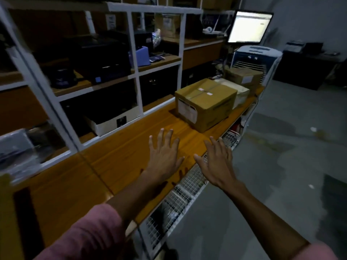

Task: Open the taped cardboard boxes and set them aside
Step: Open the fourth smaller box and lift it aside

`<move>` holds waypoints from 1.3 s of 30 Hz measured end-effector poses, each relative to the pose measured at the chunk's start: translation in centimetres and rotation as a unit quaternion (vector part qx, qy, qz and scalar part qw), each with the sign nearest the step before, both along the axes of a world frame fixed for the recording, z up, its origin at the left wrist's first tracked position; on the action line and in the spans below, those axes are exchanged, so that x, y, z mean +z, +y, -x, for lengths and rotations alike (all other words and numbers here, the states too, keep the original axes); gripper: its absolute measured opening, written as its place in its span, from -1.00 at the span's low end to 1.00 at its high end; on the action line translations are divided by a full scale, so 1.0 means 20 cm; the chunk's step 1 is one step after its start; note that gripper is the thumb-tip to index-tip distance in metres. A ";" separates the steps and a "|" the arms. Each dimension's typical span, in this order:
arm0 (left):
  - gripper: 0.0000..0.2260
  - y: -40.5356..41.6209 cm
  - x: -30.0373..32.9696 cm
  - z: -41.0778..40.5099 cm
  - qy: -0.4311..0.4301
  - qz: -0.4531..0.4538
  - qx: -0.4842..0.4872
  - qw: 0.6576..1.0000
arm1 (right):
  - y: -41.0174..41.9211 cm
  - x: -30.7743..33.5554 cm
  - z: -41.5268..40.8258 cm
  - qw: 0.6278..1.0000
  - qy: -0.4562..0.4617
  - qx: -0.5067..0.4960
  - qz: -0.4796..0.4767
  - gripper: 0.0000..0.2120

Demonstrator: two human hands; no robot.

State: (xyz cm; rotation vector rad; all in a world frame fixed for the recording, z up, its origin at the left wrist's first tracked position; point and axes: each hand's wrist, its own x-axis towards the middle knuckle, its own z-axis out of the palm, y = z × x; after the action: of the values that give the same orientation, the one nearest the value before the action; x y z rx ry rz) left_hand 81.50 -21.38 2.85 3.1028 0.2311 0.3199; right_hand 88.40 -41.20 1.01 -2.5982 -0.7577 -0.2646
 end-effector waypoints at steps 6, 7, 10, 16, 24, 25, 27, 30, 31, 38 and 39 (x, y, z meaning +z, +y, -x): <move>-0.37 0.22 -0.06 -0.72 0.023 0.007 -0.014 1.000 | 0.28 0.02 -0.69 0.999 0.026 -0.017 0.041 -0.22; -0.37 0.26 -0.08 -0.86 0.028 0.004 -0.019 0.999 | 0.32 0.00 -0.81 0.998 0.037 -0.026 0.039 -0.24; -0.38 0.30 -0.12 -1.12 0.040 0.007 -0.020 0.999 | 0.39 -0.05 -1.02 0.997 0.059 -0.036 0.040 -0.28; -0.37 0.33 -0.20 -1.53 0.061 0.015 -0.058 0.996 | 0.49 -0.11 -1.32 0.992 0.094 -0.058 0.058 -0.32; -0.36 0.35 -0.23 -1.77 0.080 0.067 -0.098 0.990 | 0.64 -0.19 -1.71 0.984 0.116 -0.086 0.107 -0.30; -0.35 0.36 -0.24 -1.78 0.079 0.063 -0.100 0.990 | 0.64 -0.21 -1.73 0.982 0.124 -0.085 0.111 -0.31; -0.36 0.37 -0.26 -1.82 0.074 0.061 -0.104 0.990 | 0.64 -0.24 -1.73 0.984 0.117 -0.080 0.111 -0.37; -0.38 0.38 -0.30 -1.86 0.063 0.045 -0.120 0.990 | 0.66 -0.28 -1.67 0.988 0.085 -0.061 0.117 -0.42; -0.36 0.38 -0.31 -1.86 0.073 0.036 -0.136 0.987 | 0.66 -0.29 -1.64 0.988 0.073 -0.049 0.126 -0.42; -0.24 0.33 -0.51 -1.58 0.129 0.012 -0.093 0.987 | 0.64 -0.38 -1.39 0.988 0.028 0.064 0.139 -0.32; -0.27 0.34 -0.54 -1.52 0.119 0.014 -0.088 0.989 | 0.63 -0.41 -1.35 0.987 0.024 0.079 0.140 -0.32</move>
State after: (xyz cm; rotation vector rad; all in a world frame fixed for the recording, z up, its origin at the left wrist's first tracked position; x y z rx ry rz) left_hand 111.96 -14.63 -7.99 3.0997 -0.0380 -0.0572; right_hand 115.42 -28.57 -7.22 -2.7712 -1.0433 -0.0483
